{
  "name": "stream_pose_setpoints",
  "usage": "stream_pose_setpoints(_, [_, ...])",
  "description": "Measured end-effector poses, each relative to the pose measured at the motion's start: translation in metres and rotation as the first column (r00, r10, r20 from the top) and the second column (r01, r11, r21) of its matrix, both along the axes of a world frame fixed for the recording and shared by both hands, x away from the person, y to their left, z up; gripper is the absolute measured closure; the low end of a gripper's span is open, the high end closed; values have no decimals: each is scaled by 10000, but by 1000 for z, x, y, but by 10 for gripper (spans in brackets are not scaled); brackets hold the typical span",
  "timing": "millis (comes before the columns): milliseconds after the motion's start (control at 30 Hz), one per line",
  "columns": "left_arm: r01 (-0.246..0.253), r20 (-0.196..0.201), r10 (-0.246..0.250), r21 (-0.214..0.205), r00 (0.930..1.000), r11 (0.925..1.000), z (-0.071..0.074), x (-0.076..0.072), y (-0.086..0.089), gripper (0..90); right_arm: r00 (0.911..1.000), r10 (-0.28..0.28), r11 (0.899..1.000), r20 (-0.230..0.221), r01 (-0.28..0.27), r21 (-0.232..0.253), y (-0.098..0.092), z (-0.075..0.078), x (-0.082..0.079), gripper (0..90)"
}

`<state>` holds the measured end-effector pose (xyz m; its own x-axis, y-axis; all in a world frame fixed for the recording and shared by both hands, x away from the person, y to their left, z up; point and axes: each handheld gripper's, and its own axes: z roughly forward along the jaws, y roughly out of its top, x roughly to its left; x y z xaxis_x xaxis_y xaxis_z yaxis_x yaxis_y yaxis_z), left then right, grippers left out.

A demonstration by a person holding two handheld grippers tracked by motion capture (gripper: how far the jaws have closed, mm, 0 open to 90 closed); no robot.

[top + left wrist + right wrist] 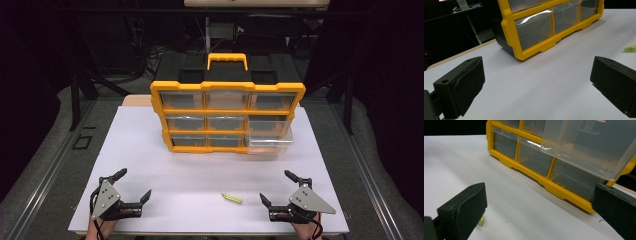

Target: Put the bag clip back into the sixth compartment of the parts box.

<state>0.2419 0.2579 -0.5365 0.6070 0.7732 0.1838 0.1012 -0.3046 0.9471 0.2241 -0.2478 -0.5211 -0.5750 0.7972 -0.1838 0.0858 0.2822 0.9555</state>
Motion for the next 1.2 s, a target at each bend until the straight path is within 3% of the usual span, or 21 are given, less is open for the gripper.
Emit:
stream_pose_setpoints(300, [-224,-52,224,95,9997,9997,0,-1,2,0,9990,363,9993,-262,-366,-111,3,-2,10,0])
stream_pose_setpoints(433, [-283,-144,285,133,9995,9995,-1,0,2,0,9963,603,9981,-605,-609,-80,8,-3,16,0])
stream_pose_setpoints(600, [-199,-119,201,162,9997,9997,-1,-2,3,0,9926,848,9935,-866,-909,-686,20,-2,20,0])
stream_pose_setpoints(800, [-130,-176,134,196,9998,9997,-2,0,3,0,9890,907,9913,-1169,-1009,-842,25,-2,25,0])
stream_pose_setpoints(1200, [-102,-265,111,330,9996,9994,-2,1,2,0,9707,1279,9801,-2034,-1552,-1240,41,-3,38,0])
